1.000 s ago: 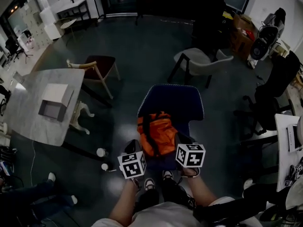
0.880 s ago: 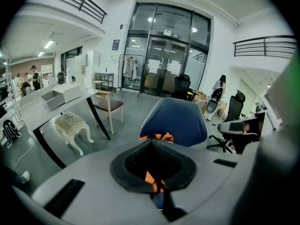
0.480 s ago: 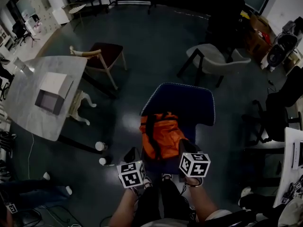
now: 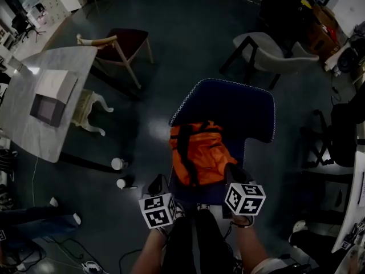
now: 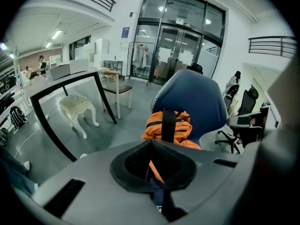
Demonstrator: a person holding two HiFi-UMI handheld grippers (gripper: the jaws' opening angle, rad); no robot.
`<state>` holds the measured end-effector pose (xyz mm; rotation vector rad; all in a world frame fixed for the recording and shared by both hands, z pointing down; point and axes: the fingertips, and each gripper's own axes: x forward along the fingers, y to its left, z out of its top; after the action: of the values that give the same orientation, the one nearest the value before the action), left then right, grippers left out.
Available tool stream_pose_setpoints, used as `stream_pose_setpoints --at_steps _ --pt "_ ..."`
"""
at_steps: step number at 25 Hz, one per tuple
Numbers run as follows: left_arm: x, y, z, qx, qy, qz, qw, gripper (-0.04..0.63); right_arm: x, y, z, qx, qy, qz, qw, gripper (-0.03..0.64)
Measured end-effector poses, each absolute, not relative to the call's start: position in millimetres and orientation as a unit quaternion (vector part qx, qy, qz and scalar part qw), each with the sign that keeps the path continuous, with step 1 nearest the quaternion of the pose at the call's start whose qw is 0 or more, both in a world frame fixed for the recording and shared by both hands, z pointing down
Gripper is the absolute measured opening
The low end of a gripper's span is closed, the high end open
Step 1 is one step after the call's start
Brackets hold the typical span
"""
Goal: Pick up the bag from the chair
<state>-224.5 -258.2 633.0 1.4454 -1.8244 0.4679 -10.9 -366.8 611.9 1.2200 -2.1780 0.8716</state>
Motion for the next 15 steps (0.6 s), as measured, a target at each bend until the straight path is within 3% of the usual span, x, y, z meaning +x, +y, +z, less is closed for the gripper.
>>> stream_pose_setpoints --at_steps 15 --pt "-226.1 -267.1 719.2 0.555 -0.713 0.181 0.387 0.012 -9.5 -367.3 699.9 0.438 -0.795 0.329 0.259 0.034"
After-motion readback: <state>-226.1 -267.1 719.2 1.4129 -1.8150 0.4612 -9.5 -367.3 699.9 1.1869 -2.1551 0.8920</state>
